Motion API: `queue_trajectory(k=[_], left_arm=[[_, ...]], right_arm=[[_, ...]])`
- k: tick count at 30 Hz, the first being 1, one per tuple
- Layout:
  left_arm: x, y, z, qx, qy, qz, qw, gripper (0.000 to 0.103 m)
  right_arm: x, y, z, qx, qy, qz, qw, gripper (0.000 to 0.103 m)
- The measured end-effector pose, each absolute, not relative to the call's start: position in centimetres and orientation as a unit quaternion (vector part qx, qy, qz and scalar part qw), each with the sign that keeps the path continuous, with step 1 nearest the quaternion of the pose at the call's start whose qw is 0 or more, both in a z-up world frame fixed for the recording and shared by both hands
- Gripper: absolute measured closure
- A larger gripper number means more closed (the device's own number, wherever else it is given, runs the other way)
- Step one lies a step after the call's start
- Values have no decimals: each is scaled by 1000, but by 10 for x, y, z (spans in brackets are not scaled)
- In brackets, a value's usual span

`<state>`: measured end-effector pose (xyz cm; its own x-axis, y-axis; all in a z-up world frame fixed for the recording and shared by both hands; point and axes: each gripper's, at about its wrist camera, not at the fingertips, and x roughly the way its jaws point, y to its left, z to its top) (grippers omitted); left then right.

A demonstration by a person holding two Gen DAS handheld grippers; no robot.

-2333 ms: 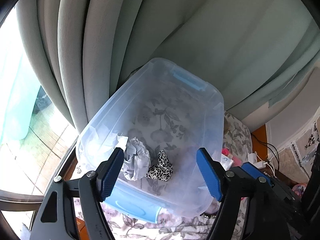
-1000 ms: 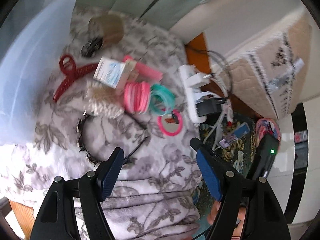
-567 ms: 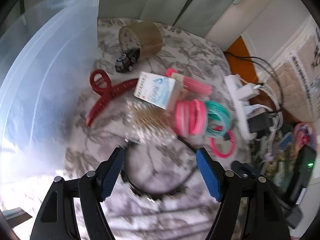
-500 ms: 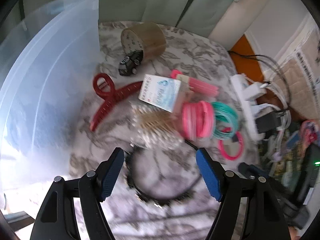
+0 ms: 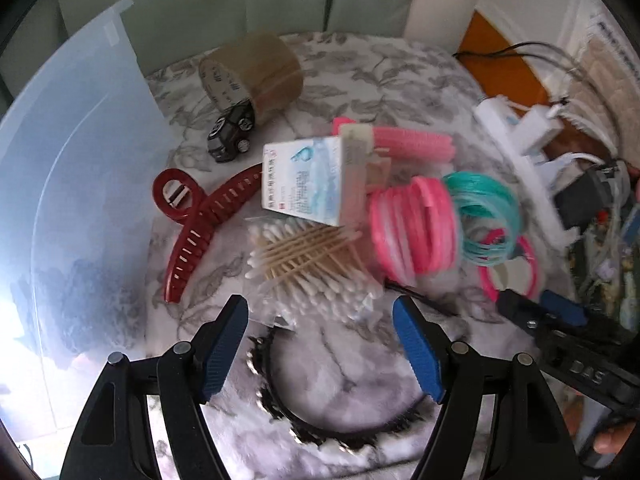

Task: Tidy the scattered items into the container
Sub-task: 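Grasp cotton swab bag with left tool while right tool grasps pink mirror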

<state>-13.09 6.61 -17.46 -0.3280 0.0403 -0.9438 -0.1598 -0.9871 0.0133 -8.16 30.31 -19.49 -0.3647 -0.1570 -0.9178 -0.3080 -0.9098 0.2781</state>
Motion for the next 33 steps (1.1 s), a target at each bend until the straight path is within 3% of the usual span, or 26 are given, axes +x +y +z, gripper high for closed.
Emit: queue_trajectory(k=[7,17,21,33], left_arm=[[-147,59,-186,-583,48,810,45,27],[-151,55,-191,-588,52,805,50,29],[-153,51,-189,-590,48,804,52,37],[-141,52,-183,-590,45,804,49,47]], right_arm=[[-96,298,-198,-560,181,807,53,11],[-104,288,-201,-562,141,812,73,11],[-105,286,-201,-566,126,810,84,15],[-102,290,-198,-568,112,809,99,33]])
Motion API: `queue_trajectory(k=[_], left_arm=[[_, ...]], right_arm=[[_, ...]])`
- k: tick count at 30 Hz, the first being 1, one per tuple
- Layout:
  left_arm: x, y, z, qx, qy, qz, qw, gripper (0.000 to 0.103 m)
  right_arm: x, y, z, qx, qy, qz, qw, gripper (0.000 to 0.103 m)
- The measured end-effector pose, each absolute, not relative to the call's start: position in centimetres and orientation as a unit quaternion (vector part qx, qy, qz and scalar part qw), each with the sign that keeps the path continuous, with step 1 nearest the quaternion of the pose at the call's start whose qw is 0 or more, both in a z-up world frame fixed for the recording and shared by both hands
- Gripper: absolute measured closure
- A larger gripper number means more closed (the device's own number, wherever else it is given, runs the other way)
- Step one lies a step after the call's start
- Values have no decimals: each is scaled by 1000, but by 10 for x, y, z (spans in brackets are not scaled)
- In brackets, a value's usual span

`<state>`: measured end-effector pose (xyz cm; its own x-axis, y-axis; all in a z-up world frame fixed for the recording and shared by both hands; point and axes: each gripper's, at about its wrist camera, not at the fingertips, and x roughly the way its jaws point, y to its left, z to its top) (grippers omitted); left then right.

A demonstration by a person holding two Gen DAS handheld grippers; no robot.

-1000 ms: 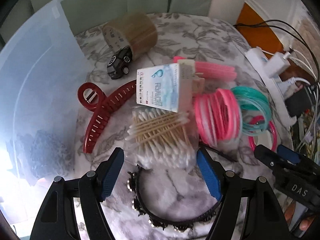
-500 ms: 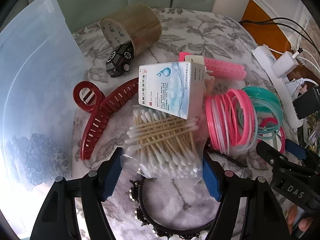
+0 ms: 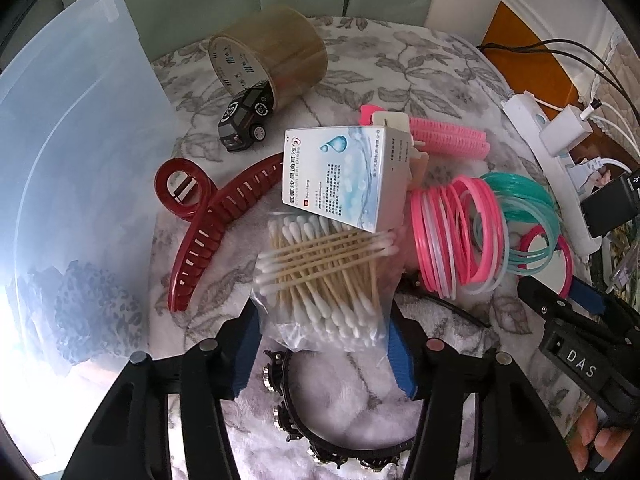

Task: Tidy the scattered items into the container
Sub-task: 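Grasp cotton swab bag with left tool while right tool grasps pink mirror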

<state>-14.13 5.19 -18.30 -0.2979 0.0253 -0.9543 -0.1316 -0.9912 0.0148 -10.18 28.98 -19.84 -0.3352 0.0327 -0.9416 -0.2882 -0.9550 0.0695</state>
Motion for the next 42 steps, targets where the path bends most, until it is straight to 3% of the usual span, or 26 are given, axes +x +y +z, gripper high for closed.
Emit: queue_trajectory(k=[4,6,7,14,18,25,33,42], left_arm=[[-140,50,-179,-590,41,805,49,49],[-139,49,-178,-589,38,806,49,49],[-140,51,-178,-589,37,806,50,50],[-140,48,-176,-590,28,805,54,50],[-142,44,-177,-593,22,803,55,50],[-148,43,-179,-596,18,801,56,50],[-151,48,-185,-599,14,799,56,50],[-158,46,-187,-600,10,798,57,50]], right_arm=[[-98,294,-196,-567,127,809,95,35],[-96,297,-193,-564,130,810,98,56],[-95,299,-192,-562,134,810,98,59],[-92,311,-194,-565,165,804,90,60],[-90,311,-195,-553,184,807,93,43],[-95,305,-196,-538,196,813,102,40],[-88,311,-187,-506,270,815,80,61],[-92,299,-179,-489,297,819,42,71]])
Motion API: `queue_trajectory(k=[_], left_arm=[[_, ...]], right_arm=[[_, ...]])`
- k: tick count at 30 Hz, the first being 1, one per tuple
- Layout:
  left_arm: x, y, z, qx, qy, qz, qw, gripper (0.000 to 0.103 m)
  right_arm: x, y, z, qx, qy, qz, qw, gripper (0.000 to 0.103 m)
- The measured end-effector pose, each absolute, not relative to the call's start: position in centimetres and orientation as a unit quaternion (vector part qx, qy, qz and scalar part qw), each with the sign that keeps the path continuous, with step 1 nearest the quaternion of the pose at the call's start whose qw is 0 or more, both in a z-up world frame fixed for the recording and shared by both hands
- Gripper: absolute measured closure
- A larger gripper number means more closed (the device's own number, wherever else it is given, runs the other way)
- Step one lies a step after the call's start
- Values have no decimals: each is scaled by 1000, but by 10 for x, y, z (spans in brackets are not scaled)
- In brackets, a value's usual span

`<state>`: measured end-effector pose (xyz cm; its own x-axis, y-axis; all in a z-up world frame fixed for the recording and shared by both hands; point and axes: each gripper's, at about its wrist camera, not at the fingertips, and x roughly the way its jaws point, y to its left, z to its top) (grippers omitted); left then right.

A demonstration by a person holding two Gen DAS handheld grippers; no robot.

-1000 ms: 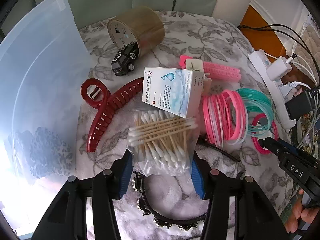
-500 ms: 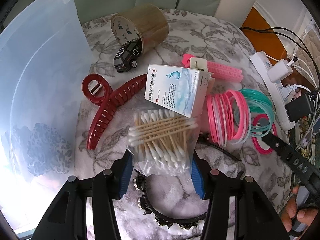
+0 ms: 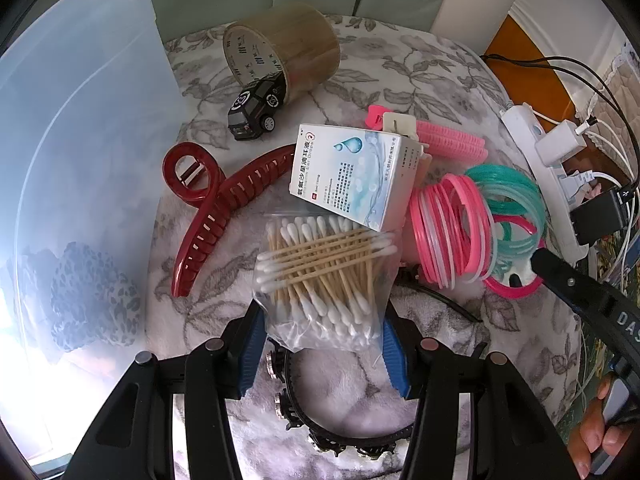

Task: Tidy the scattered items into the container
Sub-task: 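Grasp cotton swab bag with left tool while right tool grasps pink mirror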

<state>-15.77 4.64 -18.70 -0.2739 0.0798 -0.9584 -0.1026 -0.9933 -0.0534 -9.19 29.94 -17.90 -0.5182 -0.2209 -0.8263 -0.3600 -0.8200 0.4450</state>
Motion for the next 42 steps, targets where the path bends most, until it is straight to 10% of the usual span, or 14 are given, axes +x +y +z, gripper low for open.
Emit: queue_trajectory(k=[42], left_arm=[[-125,54,-157,-574,5,817,56,57]], right_arm=[[-88,300,-163,-475,376,796,9,96]])
